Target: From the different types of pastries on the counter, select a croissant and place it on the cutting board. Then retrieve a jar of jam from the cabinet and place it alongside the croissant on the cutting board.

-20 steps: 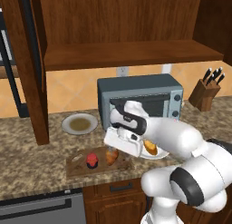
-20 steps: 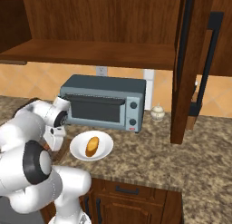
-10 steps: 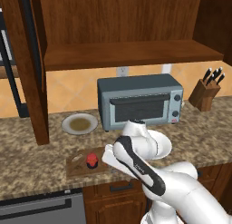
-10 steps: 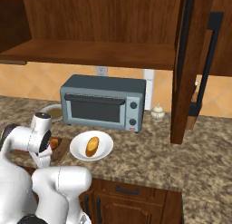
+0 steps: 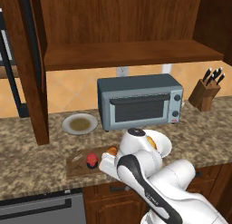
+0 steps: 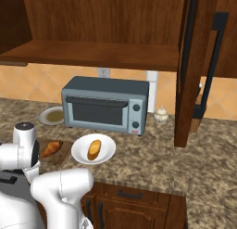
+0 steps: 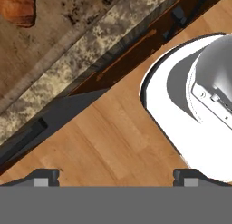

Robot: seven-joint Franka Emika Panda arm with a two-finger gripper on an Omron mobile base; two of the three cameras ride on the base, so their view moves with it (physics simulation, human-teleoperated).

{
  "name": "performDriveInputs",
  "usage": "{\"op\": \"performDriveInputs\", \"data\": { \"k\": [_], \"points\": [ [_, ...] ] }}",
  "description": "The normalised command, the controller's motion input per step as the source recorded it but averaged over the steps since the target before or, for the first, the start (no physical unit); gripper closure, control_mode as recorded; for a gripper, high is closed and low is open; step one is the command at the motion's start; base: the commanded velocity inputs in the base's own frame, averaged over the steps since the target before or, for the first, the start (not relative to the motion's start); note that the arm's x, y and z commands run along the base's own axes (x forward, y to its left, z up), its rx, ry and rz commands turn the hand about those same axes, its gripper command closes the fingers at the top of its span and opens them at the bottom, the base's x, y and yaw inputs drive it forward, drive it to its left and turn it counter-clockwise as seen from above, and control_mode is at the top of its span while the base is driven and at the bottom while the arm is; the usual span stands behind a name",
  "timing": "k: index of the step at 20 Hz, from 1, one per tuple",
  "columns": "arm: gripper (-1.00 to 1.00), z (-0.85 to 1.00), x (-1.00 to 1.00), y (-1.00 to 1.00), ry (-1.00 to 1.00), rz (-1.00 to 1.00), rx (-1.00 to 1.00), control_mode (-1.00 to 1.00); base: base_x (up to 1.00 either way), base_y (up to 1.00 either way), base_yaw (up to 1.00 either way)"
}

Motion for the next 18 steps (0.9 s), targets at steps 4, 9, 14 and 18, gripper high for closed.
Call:
{"op": "performDriveInputs", "data": {
  "k": [4, 9, 14, 18],
  "points": [
    [-1.00, 0.00, 0.00, 0.00, 0.00, 0.00, 0.00, -1.00, 0.00, 0.00, 0.00],
    [-1.00, 0.00, 0.00, 0.00, 0.00, 0.00, 0.00, -1.00, 0.00, 0.00, 0.00],
    [-1.00, -0.01, -0.21, 0.07, 0.00, -0.01, 0.02, -1.00, 0.00, 0.00, 0.00],
    [-1.00, -0.25, -1.00, 0.06, -0.23, 0.00, 0.03, -1.00, 0.00, 0.00, 0.00]
  ]
}}
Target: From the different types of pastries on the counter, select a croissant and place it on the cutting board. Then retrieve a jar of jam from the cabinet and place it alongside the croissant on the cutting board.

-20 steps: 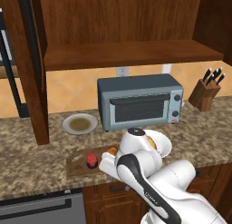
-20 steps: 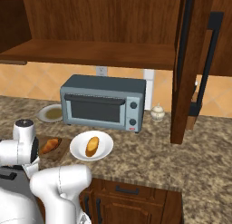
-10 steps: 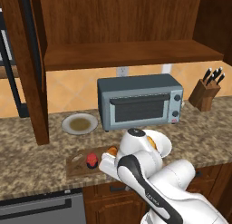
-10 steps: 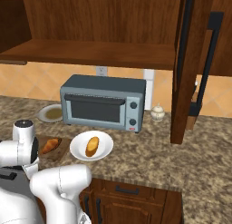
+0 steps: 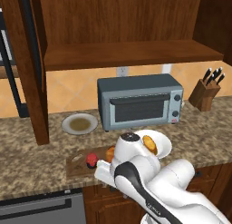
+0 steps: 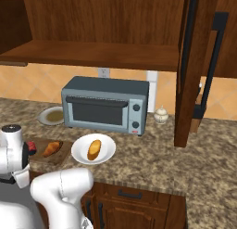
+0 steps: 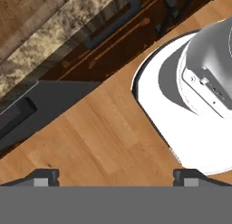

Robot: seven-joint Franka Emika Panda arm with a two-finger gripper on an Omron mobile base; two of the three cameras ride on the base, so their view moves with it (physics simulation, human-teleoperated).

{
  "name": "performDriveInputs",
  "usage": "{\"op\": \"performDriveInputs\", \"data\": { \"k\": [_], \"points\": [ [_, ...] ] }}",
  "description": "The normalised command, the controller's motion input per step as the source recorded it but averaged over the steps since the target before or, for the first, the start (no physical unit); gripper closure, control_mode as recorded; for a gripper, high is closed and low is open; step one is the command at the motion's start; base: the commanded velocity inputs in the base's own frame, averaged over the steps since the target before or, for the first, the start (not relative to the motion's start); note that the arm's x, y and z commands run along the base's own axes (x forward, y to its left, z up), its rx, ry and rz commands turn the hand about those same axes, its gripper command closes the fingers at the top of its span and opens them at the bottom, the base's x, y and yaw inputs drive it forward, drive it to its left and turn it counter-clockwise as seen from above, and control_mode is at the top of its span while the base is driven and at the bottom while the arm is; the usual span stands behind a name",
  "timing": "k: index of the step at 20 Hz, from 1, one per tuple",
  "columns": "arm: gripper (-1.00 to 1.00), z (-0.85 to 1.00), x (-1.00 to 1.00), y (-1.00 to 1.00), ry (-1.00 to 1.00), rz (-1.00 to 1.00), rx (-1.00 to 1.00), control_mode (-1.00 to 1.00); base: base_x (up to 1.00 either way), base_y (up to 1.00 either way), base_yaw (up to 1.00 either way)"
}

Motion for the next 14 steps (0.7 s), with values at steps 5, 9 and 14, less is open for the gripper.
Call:
{"op": "performDriveInputs", "data": {
  "k": [5, 9, 14],
  "points": [
    [-1.00, -0.30, -1.00, 0.03, -0.29, 0.00, 0.04, -1.00, 0.00, 0.00, 0.00],
    [-1.00, -0.33, -1.00, 0.07, -0.24, 0.00, 0.03, -1.00, 0.00, 0.00, 0.00],
    [-1.00, -0.37, -1.00, 0.14, -0.18, 0.00, 0.00, -1.00, 0.00, 0.00, 0.00]
  ]
}}
